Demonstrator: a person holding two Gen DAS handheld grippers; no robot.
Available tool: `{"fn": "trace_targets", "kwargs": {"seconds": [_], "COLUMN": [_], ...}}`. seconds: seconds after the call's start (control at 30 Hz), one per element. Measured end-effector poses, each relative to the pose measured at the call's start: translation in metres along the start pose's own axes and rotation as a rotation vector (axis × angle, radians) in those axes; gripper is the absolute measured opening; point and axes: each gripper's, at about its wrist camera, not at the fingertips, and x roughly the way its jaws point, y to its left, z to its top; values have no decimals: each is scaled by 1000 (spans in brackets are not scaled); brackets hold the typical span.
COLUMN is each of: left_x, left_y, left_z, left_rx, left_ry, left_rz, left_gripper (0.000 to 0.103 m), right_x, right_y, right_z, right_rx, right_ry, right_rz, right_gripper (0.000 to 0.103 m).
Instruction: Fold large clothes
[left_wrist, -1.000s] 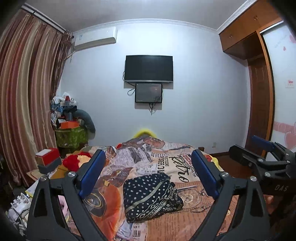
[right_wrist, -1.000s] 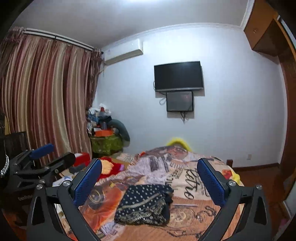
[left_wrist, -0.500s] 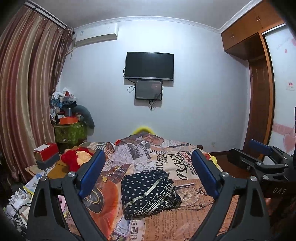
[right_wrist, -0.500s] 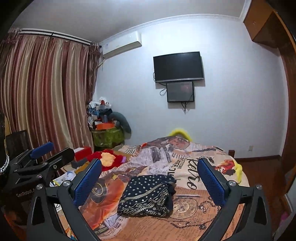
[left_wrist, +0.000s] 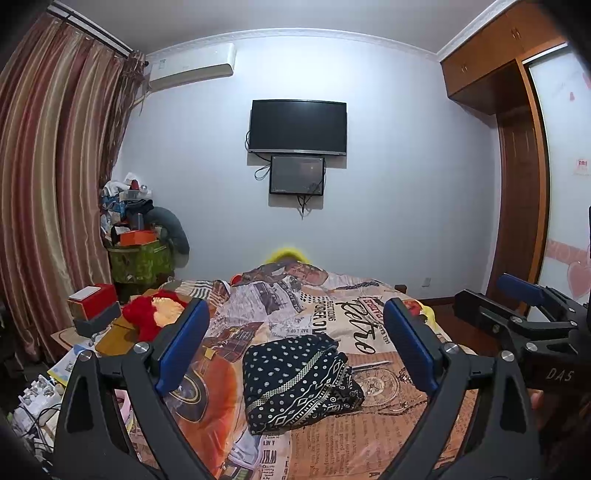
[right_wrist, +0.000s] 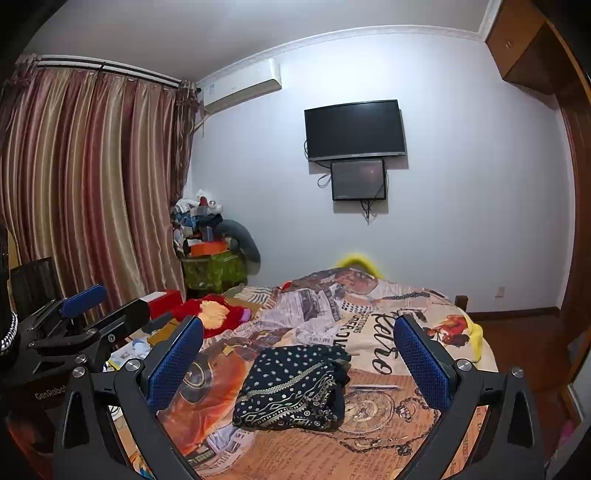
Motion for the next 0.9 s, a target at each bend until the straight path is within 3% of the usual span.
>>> {"fn": "trace_targets", "kwargs": {"seconds": [0.9], "left_x": [4], "left_y": [1], "left_z": [0], "left_rx": [-12], "left_ry": [9], "left_rz": [-16], "left_gripper": [96], "right_x": [2], "right_y": [-2], "right_z": [0], "right_rx": [5], "right_ry": [4], "right_rz": [-13], "right_gripper": [103]}}
